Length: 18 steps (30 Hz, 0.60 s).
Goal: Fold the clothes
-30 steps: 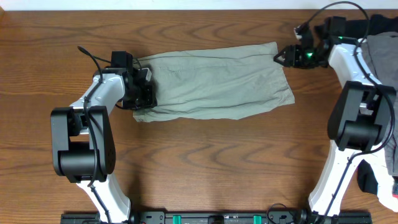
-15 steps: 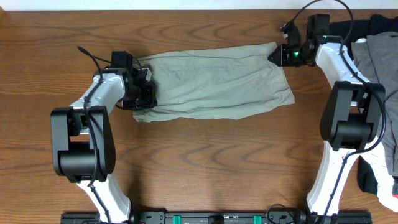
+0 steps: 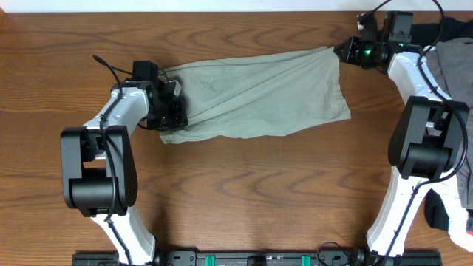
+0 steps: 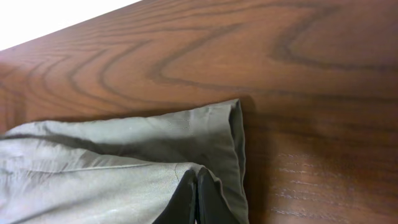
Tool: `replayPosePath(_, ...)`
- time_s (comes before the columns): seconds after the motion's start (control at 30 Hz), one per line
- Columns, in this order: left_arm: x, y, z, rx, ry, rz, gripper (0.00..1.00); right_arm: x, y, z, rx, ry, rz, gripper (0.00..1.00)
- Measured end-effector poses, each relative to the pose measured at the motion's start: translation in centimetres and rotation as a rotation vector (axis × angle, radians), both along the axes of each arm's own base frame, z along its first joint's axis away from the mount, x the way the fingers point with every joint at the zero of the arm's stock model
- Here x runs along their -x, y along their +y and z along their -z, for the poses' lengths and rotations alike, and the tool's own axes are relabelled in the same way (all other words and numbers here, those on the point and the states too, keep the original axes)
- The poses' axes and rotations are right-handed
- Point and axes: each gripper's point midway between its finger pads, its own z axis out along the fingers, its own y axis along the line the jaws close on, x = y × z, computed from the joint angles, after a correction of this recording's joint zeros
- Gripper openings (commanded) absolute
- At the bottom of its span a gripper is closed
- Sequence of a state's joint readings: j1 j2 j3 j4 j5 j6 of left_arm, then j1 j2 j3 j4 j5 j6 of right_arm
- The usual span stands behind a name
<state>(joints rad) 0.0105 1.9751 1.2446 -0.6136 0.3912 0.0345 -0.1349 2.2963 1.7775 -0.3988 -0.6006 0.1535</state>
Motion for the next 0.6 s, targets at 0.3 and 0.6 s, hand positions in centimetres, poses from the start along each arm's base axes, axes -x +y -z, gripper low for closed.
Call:
replayPosePath(0.3, 0.0, -0.1, 0.0, 0.003, -0.001, 0.001, 0.31, 1.1, -1.1, 1.8, 0.037, 0.124, 0.106, 0.04)
replayPosePath(0.6, -0.1, -0.6, -0.3, 0.026, -0.007, 0.014, 0.60, 2.7, -3.5, 3.7, 0.176, 0.201, 0.144, 0.49)
